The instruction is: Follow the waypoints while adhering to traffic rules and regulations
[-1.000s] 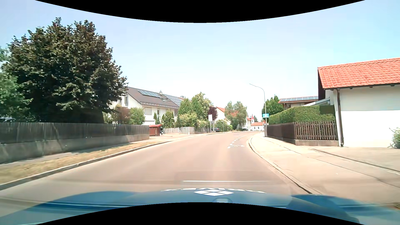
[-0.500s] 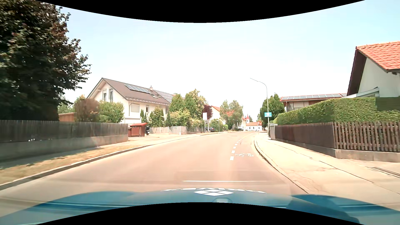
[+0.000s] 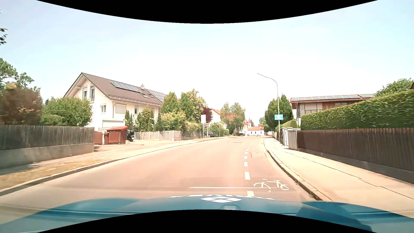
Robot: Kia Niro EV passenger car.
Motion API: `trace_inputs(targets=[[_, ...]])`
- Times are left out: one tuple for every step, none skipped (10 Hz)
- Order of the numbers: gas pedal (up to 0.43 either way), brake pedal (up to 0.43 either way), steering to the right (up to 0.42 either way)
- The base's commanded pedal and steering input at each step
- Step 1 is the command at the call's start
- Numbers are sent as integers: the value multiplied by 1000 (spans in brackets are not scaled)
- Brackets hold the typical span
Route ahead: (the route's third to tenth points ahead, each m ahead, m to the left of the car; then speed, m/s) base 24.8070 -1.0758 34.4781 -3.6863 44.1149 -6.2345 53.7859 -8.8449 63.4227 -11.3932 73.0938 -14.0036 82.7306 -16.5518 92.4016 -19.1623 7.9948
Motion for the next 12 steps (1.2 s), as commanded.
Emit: trace_inputs(targets=[[47,0,35],[47,0,35],[47,0,35],[47,0,36],[47,0,39],[47,0,44],[47,0,49],[47,0,54],[59,0,54],[59,0,54],[67,0,55],[79,0,55]])
